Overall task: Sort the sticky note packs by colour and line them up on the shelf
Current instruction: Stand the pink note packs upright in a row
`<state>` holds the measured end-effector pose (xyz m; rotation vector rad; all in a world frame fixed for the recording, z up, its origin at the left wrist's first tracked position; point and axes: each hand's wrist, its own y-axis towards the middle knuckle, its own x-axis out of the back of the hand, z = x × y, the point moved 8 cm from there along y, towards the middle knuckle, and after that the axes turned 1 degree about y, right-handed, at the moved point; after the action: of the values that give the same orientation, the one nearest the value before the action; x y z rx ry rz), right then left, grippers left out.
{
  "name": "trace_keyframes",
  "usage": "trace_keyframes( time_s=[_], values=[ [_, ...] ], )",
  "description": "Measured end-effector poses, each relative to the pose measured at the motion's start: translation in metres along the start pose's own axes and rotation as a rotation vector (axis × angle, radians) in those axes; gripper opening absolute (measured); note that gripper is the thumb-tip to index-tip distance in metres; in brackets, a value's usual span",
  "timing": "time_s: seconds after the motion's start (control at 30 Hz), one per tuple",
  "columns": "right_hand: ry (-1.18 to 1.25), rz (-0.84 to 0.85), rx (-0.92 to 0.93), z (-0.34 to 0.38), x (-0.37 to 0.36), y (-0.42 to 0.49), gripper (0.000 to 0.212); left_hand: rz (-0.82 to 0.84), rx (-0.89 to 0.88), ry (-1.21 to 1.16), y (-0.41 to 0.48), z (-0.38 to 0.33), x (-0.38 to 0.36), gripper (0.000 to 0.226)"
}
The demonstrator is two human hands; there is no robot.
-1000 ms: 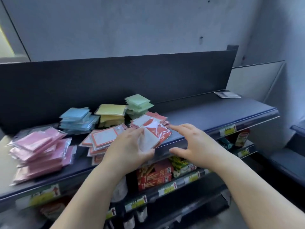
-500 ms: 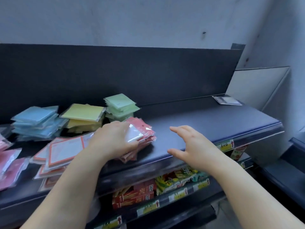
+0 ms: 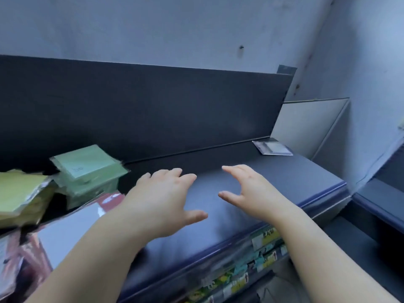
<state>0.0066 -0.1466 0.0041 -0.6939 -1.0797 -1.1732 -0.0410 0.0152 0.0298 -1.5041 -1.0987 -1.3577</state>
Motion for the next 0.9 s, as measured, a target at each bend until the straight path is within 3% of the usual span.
trace_keyframes(
  time_s=[0.17, 0.67, 0.9],
  values=[
    [0.013, -0.05, 0.007, -0.047, 0.021, 0.025, 0.061, 0.045, -0.004, 0.031, 0.038, -0.028, -0.01, 0.078],
    [-0.057, 0.077, 0.046, -0.232, 0.073, 0.138, 0.072, 0.205, 0.235, 0.029, 0.168, -0.105, -0.054, 0.087],
    [-0.077, 0.258, 0.099, -0.287, 0.055, 0.185, 0.097, 0.271, 0.375, 0.005, 0.209, -0.107, -0.092, 0.097]
  ],
)
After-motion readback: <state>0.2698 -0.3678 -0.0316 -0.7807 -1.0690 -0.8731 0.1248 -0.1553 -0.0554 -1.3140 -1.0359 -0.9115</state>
